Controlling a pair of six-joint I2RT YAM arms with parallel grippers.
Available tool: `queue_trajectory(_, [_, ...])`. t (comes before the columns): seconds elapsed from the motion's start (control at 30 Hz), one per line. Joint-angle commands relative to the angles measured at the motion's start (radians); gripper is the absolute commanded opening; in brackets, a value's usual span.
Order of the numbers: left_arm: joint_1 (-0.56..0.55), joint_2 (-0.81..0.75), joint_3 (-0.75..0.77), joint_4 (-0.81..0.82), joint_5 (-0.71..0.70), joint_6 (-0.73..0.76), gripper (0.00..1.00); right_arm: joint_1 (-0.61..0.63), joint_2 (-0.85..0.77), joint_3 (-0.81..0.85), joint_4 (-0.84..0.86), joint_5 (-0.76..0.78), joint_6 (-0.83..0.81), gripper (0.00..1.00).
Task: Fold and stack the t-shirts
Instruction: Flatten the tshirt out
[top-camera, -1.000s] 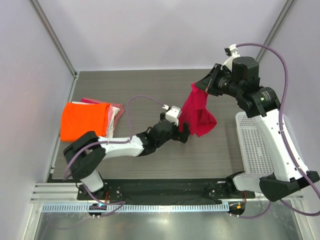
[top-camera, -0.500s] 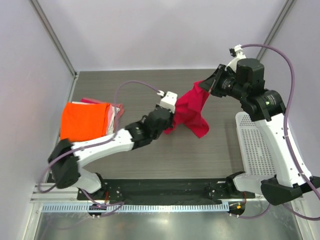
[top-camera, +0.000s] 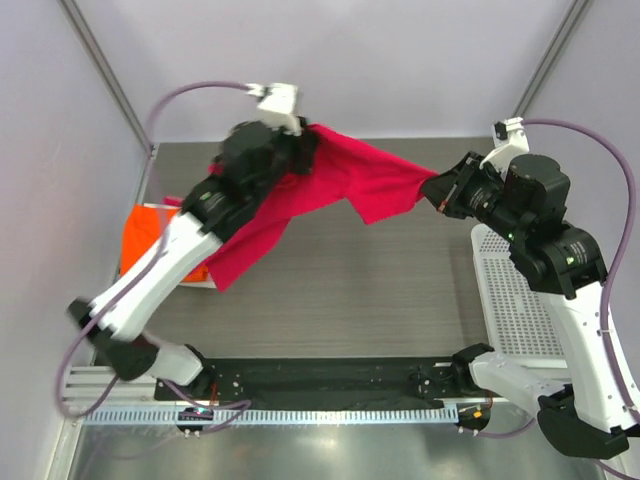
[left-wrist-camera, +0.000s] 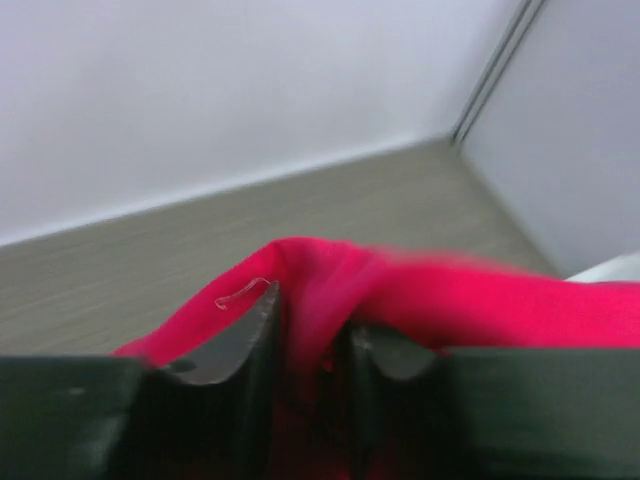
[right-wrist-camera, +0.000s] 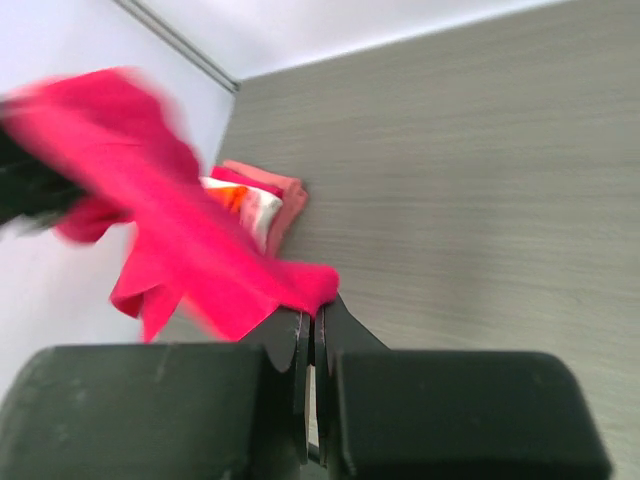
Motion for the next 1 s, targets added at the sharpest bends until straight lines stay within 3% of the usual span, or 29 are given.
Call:
queue_trajectory(0.0, [0.046, 0.294, -0.046, -0.043, 0.253, -0.033, 0.61, -0.009, -0.025, -0.083, 0.012, 0.064, 0.028, 0.01])
queue_trajectory(0.03, [0.046, 0.337, -0.005, -0.065, 0.265, -0.07, 0.79, -0.009, -0.031, -0.133, 0.014, 0.069, 0.031, 0.01])
queue_trajectory(0.07, [0.045, 0.383, 0.02, -0.1, 0.237, -0.093, 0.88, -0.009, -0.037, -0.161, 0.016, 0.078, 0.035, 0.01])
queue_trajectory(0.13, [0.043, 0.401, -0.028, -0.134, 0.195, -0.144, 0.9, -0.009, -0.063, -0.262, 0.02, 0.092, 0.043, 0.01])
queue_trajectory(0.27, [0.041, 0.232, -0.274, 0.004, 0.148, -0.207, 1.0, -0.011, -0.106, -0.452, 0.034, 0.175, 0.054, 0.01])
queue_trajectory(0.53, [0.041, -0.035, -0.586, -0.091, -0.024, -0.349, 0.99, -0.011, -0.223, -0.739, 0.097, 0.302, 0.103, 0.01])
queue_trajectory(0.63, [0.049, -0.073, -0.684, -0.044, -0.092, -0.371, 0.92, -0.011, -0.272, -0.791, 0.111, 0.319, 0.12, 0.01])
queue_trajectory(0.77, [0.106, 0.021, -0.638, -0.059, -0.083, -0.38, 0.73, -0.011, -0.301, -0.816, 0.12, 0.308, 0.127, 0.01])
queue_trajectory(0.97, [0.195, 0.241, -0.5, -0.125, -0.046, -0.379, 0.69, -0.011, -0.314, -0.831, 0.12, 0.293, 0.126, 0.01])
